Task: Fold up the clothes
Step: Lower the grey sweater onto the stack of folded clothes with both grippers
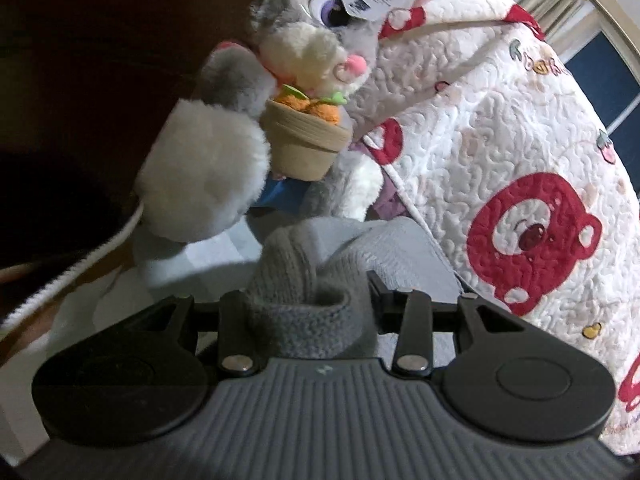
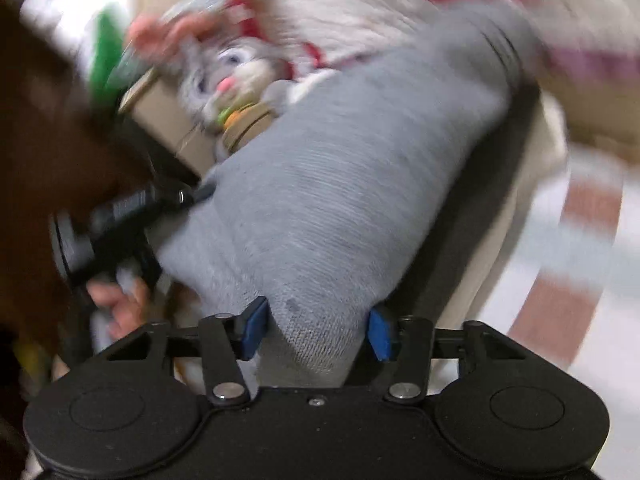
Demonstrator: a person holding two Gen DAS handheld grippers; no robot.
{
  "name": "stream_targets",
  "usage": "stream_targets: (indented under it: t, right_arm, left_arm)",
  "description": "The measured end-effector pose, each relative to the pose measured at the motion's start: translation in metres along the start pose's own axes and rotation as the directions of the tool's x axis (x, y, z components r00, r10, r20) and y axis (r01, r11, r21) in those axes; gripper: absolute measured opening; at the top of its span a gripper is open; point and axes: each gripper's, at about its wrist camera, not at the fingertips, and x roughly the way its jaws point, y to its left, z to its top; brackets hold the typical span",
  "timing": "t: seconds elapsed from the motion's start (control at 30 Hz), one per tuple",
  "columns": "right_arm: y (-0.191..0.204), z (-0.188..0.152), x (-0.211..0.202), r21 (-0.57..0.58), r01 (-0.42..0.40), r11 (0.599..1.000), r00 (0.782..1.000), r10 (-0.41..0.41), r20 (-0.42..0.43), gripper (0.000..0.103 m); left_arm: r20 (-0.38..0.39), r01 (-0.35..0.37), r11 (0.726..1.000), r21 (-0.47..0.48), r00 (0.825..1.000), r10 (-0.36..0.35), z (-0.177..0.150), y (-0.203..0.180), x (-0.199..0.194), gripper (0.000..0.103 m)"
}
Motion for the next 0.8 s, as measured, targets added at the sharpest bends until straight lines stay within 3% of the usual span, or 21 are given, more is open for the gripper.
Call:
stream_targets:
  t: [0.07, 0.13, 0.27, 0.33, 0.47, 0.57, 0.63, 0.67, 0.7, 0.73, 0.8]
  right_arm:
    - [0.009, 0.0, -0.002, -0.07, 0.052, 0.996, 0.999, -0.051, 0.007, 0.053]
    - [0.018, 0.0, -0.003, -0.14, 0.103, 0.985, 0.995, -0.101, 0.017, 0.053]
    - [-0.005, 0.002, -0.01, 0.027, 0.006, 1.0, 1.0, -0.006, -0.008, 0.053]
    - [0.006, -0.002, -0.008, -0.09, 0.062, 0.994, 0.998, -0.063, -0.016, 0.054]
    - [0.031, -0.008, -0.002, -0.308, 0.143, 0.941, 0.987, -0.158, -0.023, 0.058]
    - [0.024, 0.004, -0.006, -0.266, 0.09, 0.96, 0.994, -0.104, -0.037, 0.058]
    - [0.011, 0.01, -0.018, -0.203, 0.034, 0.979, 0.999, -0.04, -0.024, 0.059]
    - [0.004, 0.015, -0.026, -0.165, 0.013, 0.986, 1.0, -0.013, 0.0, 0.059]
    - [-0.01, 0.024, -0.036, -0.098, 0.026, 0.995, 0.999, -0.022, 0.041, 0.057]
    - [-0.023, 0.033, -0.045, -0.031, 0.036, 0.999, 0.996, -0.033, 0.081, 0.057]
    - [-0.049, 0.05, -0.063, 0.105, 0.047, 0.993, 0.986, -0.064, 0.157, 0.059]
  left_arm:
    - [0.043, -0.095, 0.973, 0.21, 0.995, 0.088, -0.003, -0.022, 0.0, 0.035]
    - [0.081, -0.17, 0.918, 0.358, 0.985, 0.151, -0.007, -0.042, 0.0, 0.028]
    - [0.125, -0.231, 0.863, 0.449, 0.973, 0.196, -0.007, -0.06, -0.017, 0.027]
    - [0.173, -0.245, 0.834, 0.493, 0.968, 0.182, -0.006, -0.071, -0.034, 0.027]
    - [0.185, -0.143, 0.87, 0.471, 0.981, 0.061, -0.002, -0.083, -0.064, 0.027]
    - [0.095, 0.003, 0.892, 0.452, 0.994, -0.051, -0.004, -0.091, -0.062, 0.027]
    - [-0.024, 0.138, 0.899, 0.416, 0.99, -0.141, -0.012, -0.091, -0.051, 0.027]
    - [-0.117, 0.214, 0.883, 0.418, 0.976, -0.181, -0.021, -0.092, -0.04, 0.027]
    - [-0.222, 0.29, 0.858, 0.424, 0.952, -0.212, -0.032, -0.093, -0.028, 0.031]
    - [-0.279, 0.313, 0.839, 0.444, 0.939, -0.203, -0.044, -0.096, -0.017, 0.031]
    - [-0.337, 0.304, 0.807, 0.506, 0.931, -0.14, -0.068, -0.1, 0.002, 0.031]
